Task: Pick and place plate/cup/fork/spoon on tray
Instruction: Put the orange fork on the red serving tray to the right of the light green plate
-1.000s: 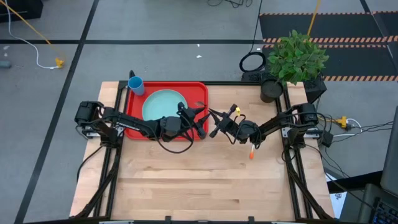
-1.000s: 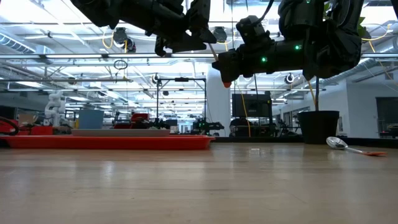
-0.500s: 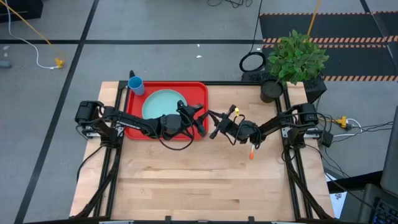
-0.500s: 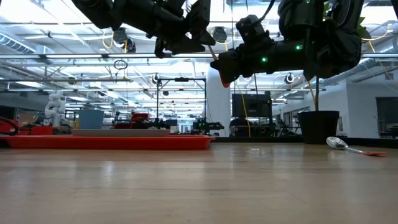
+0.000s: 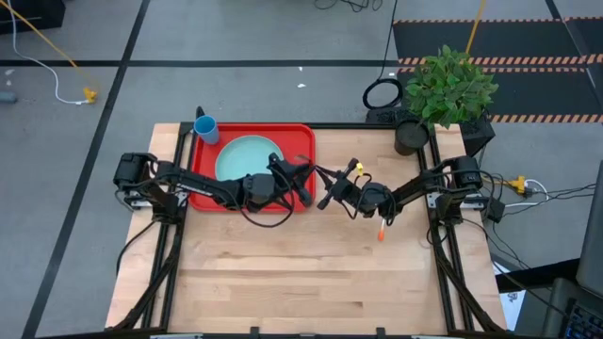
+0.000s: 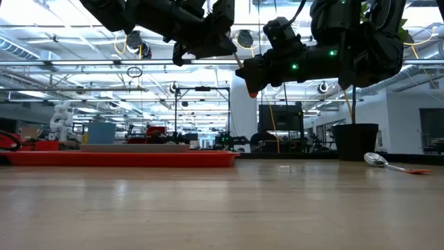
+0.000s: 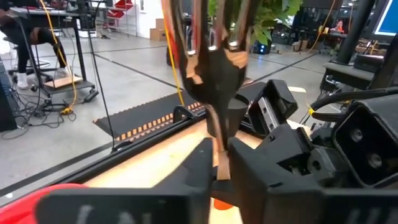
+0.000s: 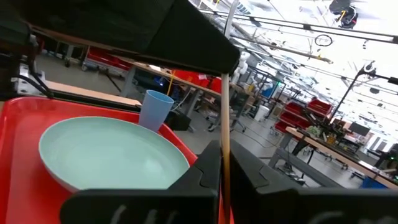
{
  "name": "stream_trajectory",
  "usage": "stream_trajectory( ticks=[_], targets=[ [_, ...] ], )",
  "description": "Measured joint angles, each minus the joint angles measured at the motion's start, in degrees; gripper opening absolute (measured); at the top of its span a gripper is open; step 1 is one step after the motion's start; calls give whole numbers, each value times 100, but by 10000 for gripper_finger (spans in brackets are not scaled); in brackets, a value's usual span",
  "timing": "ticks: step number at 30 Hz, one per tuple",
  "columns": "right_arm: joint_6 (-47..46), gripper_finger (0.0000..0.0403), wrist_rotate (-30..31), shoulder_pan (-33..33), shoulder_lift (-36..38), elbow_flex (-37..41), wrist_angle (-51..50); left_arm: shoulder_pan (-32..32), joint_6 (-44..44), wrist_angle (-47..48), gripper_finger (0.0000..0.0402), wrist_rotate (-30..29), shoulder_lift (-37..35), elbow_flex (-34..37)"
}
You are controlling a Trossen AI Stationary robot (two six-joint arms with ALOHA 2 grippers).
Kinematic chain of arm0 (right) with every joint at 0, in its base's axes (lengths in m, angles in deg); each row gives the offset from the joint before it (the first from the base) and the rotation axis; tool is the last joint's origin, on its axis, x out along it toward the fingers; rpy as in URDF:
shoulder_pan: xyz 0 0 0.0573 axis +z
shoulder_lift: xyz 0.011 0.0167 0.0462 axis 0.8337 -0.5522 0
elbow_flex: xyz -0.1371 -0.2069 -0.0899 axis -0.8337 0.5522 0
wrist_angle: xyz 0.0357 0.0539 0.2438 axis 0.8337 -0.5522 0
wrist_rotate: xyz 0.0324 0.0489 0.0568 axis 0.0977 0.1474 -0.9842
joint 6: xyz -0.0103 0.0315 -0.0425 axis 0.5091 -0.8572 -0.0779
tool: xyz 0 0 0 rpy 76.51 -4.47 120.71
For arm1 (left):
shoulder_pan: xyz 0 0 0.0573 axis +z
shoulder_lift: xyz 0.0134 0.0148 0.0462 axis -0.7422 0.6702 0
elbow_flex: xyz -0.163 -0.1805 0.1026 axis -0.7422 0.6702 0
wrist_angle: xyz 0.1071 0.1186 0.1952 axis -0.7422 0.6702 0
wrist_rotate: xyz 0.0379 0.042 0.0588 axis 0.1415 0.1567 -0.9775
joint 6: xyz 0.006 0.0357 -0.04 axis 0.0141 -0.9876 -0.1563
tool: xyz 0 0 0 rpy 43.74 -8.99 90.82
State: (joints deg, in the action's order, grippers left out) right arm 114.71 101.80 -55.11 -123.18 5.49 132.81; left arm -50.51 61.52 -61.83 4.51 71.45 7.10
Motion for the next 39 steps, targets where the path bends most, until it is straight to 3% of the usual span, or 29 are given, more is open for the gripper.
stream_trajectory(
  ticks=[4,9,15,34,39],
  targets=[
    [3,0,81,0,0,0,0,3,105,-9,11,9,0,0],
    [-47,0,83,0,0,-2,-3,49,181,-7,23,20,1,0],
    [-162,10,86,-2,0,-2,2,55,152,-14,8,43,2,0],
    [-217,155,137,172,0,-1,-119,207,-150,-30,9,508,-54,4],
    [102,189,811,435,0,-2,-138,223,-305,176,5,587,-377,7]
  ],
)
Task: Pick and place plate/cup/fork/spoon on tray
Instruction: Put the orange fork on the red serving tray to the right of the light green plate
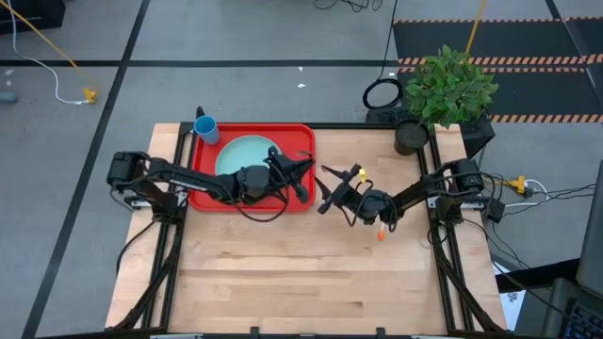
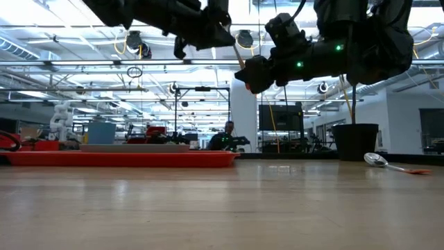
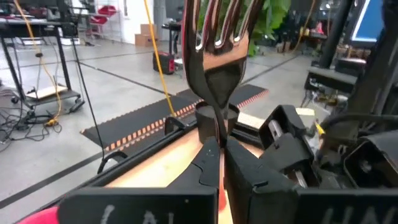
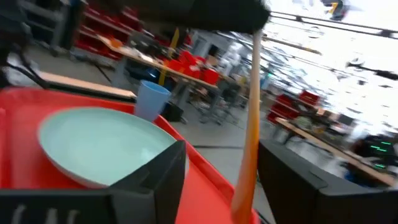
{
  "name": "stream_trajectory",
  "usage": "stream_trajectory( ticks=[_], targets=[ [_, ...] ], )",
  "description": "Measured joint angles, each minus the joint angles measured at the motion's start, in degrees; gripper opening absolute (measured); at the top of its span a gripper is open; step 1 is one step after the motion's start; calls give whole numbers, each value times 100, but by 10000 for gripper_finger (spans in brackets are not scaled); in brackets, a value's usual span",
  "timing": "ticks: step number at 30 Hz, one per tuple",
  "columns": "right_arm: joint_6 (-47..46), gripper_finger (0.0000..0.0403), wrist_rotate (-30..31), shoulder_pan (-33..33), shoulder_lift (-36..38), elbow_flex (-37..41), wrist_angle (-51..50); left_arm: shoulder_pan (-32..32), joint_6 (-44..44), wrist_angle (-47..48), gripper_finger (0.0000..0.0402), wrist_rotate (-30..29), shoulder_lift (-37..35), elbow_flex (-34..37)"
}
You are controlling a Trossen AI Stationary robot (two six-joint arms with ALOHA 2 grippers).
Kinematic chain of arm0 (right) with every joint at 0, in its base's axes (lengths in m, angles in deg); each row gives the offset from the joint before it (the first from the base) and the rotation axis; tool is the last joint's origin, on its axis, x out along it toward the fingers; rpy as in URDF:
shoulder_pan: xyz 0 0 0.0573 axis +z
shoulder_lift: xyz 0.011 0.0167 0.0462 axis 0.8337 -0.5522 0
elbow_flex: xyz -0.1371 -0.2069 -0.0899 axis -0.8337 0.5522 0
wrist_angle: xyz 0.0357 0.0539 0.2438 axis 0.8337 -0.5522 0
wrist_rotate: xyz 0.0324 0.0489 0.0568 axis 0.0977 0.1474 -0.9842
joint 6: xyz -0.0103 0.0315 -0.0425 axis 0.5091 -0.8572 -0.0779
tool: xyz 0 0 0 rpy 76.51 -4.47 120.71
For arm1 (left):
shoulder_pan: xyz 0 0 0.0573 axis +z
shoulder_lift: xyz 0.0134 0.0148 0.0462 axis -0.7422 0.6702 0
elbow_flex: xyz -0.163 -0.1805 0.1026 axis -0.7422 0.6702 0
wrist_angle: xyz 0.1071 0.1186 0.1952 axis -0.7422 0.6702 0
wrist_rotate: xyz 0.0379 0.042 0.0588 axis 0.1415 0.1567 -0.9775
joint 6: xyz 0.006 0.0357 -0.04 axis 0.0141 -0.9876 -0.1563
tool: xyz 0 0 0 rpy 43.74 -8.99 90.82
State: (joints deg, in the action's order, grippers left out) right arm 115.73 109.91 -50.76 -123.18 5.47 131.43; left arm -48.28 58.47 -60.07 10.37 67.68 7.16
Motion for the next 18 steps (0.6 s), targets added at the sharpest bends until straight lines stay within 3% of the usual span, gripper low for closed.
stream_trajectory(
  ticks=[7,18],
  targets=[
    [594,215,919,442,-2,41,-27,-9,61,907,4,-6,-701,-1],
    [-134,219,941,1195,-2,806,41,82,888,2492,5,-57,-1365,0]
  ],
)
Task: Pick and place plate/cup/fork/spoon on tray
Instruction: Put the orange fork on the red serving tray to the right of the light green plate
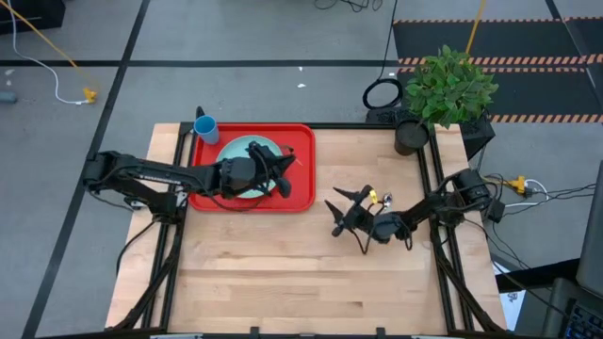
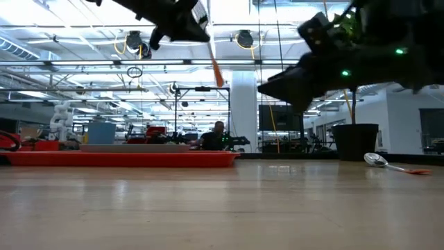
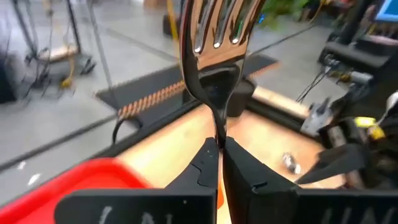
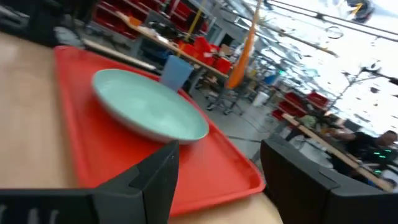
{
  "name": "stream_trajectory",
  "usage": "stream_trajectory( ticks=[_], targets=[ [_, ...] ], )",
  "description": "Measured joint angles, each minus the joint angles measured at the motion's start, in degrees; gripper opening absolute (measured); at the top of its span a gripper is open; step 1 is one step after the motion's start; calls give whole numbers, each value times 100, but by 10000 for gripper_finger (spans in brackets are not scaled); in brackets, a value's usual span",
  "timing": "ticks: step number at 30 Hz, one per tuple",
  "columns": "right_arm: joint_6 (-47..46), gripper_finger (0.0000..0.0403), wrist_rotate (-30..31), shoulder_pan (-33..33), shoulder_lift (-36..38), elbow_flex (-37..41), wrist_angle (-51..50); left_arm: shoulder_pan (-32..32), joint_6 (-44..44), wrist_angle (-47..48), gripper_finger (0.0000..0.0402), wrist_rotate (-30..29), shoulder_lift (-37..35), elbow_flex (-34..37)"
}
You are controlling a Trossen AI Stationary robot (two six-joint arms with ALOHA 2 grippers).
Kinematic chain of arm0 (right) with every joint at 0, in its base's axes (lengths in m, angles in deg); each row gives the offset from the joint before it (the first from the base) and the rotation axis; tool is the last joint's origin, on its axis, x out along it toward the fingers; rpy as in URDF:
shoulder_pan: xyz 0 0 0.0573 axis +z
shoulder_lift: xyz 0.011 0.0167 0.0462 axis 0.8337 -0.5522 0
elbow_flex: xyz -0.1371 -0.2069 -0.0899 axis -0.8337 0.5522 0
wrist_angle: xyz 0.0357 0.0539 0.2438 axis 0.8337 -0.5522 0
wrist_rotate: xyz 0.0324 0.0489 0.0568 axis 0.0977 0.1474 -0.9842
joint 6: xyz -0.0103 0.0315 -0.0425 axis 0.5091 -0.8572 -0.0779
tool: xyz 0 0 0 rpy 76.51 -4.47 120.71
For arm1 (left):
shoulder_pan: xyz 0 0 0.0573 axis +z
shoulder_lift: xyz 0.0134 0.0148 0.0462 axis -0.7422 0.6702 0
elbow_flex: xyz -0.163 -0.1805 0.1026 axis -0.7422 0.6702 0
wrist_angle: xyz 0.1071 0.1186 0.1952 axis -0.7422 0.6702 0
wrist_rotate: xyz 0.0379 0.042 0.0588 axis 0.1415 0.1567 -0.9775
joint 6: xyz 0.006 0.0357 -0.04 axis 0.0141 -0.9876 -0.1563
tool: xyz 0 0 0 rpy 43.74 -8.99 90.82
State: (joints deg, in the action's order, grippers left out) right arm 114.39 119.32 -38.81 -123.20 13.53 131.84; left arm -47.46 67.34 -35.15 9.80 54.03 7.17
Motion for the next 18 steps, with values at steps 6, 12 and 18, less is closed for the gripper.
stream_trajectory(
  ticks=[6,12,18],
  targets=[
    [-408,219,1,439,0,418,16,261,760,624,5,396,-7,-2],
    [-412,219,1,676,0,512,15,614,1343,1287,7,613,-13,-134],
    [-400,219,-1,772,0,514,15,856,1566,2179,5,713,270,-872]
  ],
)
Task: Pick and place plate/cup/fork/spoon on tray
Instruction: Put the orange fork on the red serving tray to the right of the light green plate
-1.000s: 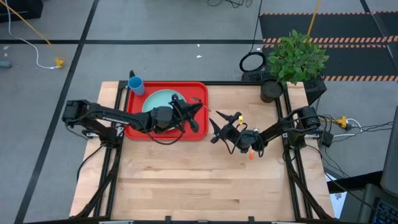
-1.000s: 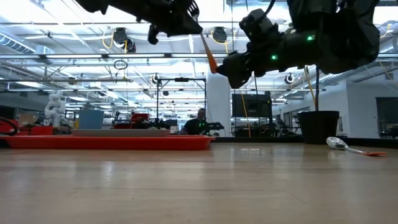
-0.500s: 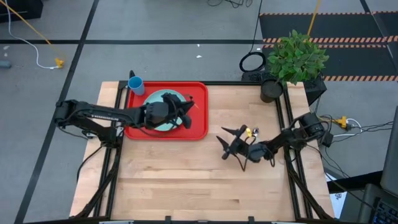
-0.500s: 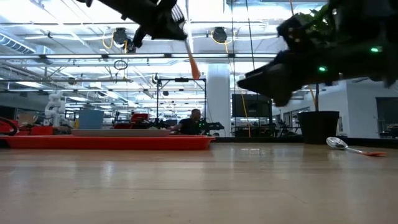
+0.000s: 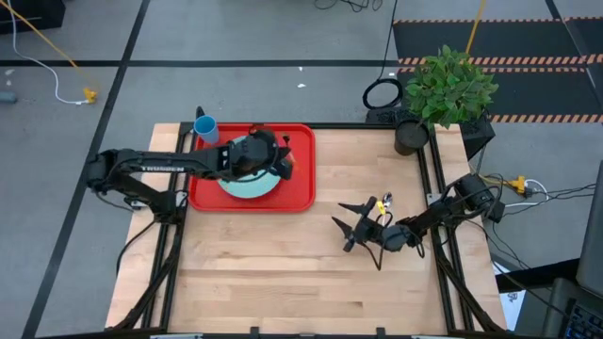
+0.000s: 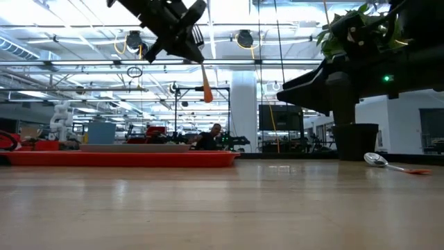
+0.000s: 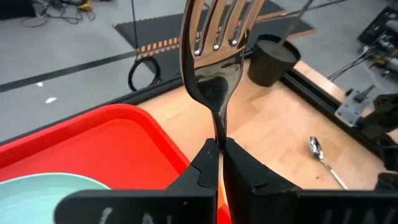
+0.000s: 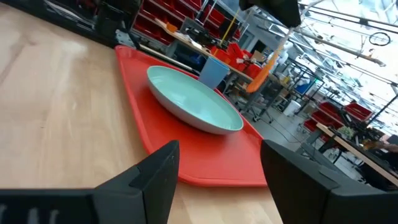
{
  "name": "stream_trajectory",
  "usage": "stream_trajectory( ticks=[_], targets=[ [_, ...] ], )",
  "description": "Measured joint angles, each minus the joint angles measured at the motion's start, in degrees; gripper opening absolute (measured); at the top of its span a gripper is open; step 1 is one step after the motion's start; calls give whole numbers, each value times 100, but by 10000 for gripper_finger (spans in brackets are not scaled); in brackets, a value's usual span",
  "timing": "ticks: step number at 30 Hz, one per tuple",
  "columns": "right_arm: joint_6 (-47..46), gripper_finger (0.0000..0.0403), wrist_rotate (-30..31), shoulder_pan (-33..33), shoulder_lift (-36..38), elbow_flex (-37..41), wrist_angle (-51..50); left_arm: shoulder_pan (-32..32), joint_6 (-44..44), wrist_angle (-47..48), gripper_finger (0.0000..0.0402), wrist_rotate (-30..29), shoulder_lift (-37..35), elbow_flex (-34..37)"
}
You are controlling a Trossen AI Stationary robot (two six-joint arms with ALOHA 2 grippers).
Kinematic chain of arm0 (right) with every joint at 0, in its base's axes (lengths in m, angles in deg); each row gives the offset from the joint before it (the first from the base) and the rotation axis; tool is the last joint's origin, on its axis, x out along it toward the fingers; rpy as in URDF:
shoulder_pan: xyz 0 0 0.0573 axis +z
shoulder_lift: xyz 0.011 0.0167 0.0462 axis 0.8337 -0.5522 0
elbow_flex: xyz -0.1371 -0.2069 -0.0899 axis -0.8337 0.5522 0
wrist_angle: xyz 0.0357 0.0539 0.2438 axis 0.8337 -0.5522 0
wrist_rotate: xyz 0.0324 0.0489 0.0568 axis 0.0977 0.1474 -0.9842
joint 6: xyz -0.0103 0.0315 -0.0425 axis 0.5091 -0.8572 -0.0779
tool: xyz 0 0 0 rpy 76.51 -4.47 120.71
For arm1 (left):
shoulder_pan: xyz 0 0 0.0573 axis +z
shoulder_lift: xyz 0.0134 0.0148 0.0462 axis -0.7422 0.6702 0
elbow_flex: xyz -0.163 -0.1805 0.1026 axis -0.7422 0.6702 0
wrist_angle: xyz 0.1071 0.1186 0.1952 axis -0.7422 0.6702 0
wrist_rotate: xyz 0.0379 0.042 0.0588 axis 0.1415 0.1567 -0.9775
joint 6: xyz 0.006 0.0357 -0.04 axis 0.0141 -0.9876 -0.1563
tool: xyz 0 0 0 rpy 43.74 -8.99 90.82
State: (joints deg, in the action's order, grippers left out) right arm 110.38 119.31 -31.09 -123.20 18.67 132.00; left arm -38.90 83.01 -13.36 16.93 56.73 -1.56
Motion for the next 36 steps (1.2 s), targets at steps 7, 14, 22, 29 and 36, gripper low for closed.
stream_trajectory(
  ticks=[7,14,22,29,36],
  targets=[
    [-2,219,-20,-15,0,0,89,283,116,647,5,183,885,-966],
    [-4,219,-22,63,0,0,15,566,530,1595,8,880,1661,-1675],
    [-301,219,-672,204,0,0,-3,749,1177,2495,9,1203,1860,-1882],
    [-400,219,-998,432,0,0,-52,825,1575,2485,4,1683,2153,-1891],
    [-281,219,-1071,706,1,-2,-87,874,1938,2792,10,2052,2478,-1884]
  ],
)
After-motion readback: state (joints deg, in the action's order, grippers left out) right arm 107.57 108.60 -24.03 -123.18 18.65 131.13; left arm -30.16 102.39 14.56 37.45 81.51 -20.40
